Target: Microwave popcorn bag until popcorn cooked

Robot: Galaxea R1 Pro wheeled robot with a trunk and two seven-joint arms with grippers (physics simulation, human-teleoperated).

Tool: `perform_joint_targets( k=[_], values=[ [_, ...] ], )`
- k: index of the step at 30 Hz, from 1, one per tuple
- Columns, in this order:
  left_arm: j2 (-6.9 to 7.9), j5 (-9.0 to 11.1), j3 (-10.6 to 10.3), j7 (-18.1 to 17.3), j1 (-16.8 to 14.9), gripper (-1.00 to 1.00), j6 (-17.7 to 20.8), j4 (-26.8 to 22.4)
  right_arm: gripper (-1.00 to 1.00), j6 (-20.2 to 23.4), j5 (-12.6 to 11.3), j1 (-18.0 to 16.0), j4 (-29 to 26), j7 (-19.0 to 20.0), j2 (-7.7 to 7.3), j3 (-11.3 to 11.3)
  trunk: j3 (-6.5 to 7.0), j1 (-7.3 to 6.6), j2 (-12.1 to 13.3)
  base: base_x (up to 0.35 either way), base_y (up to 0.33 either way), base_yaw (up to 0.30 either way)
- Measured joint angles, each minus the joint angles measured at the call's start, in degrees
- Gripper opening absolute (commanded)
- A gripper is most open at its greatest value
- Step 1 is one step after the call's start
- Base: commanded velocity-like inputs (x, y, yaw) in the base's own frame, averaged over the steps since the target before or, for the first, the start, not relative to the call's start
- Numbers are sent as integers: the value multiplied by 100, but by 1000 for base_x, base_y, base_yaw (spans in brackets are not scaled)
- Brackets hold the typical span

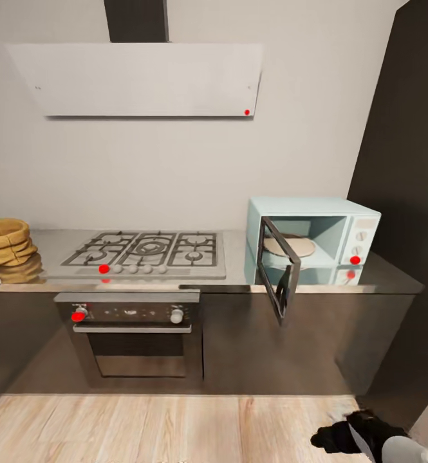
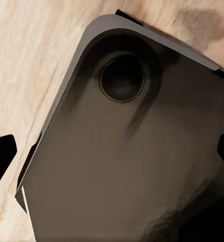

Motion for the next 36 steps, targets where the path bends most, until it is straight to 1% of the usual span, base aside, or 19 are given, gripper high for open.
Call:
perform_joint_targets(
  k=[1,2,4,6,7,8,10,13,15,17,18,19,20,21,22,24,33,35,36],
  values=[
    [0,0,1,5,0,100,1,0,100,-252,10,12,568,-240,125,0,0,0,0,0,0,292],
    [0,0,1,3,0,100,3,-1,100,-353,13,221,726,-352,222,6,0,0,0,0,0,278],
    [0,0,1,0,0,100,3,-1,100,-546,29,472,757,-391,388,3,-4,0,0,0,0,207],
    [0,0,-2,0,0,100,3,0,100,-780,66,605,764,-435,502,12,-6,0,0,0,0,71],
    [2,0,-4,-1,1,100,3,0,100,-825,121,628,765,-480,522,17,-6,0,0,0,0,96],
    [6,0,-4,0,1,100,3,0,100,-892,308,655,767,-577,548,19,-7,0,0,0,0,185],
    [24,13,4,5,1,100,3,-2,100,-953,497,668,766,-647,565,22,-7,0,0,0,0,291],
    [34,22,11,9,1,100,3,-2,100,-948,511,669,758,-660,585,7,-7,0,0,0,0,298],
    [43,77,15,13,0,100,3,-7,100,-935,511,669,747,-751,655,-4,-7,0,0,0,0,299],
    [67,276,16,14,0,100,3,-9,100,-916,511,669,650,-1051,896,-8,-6,0,0,0,0,300],
    [100,558,18,16,0,100,5,-3,100,-919,508,667,552,-1386,1160,6,-6,0,0,0,0,300],
    [121,742,17,18,0,100,7,1,100,-934,537,666,524,-1520,1295,26,-6,0,0,0,0,300],
    [142,964,14,20,0,100,9,5,100,-955,631,666,515,-1636,1399,85,-6,0,0,0,0,300],
    [162,1154,11,18,0,100,10,7,100,-971,840,666,523,-1696,1459,201,-6,0,0,0,0,300],
    [169,1228,10,20,0,100,11,8,100,-978,957,666,527,-1713,1479,251,-6,0,0,0,0,300],
    [174,1280,9,22,0,100,6,9,100,-982,1048,666,534,-1724,1501,291,-6,0,0,0,0,300],
    [216,1314,16,27,1,100,8,14,100,-984,1108,666,540,-1727,1498,333,-6,0,0,0,0,300],
    [219,1324,17,198,1,100,10,15,100,-984,1120,666,540,-1727,1503,337,-6,0,0,0,0,300],
    [215,1322,18,465,1,100,10,4,100,-983,1146,667,544,-1727,1511,338,-6,0,0,0,0,300]
  ],
)
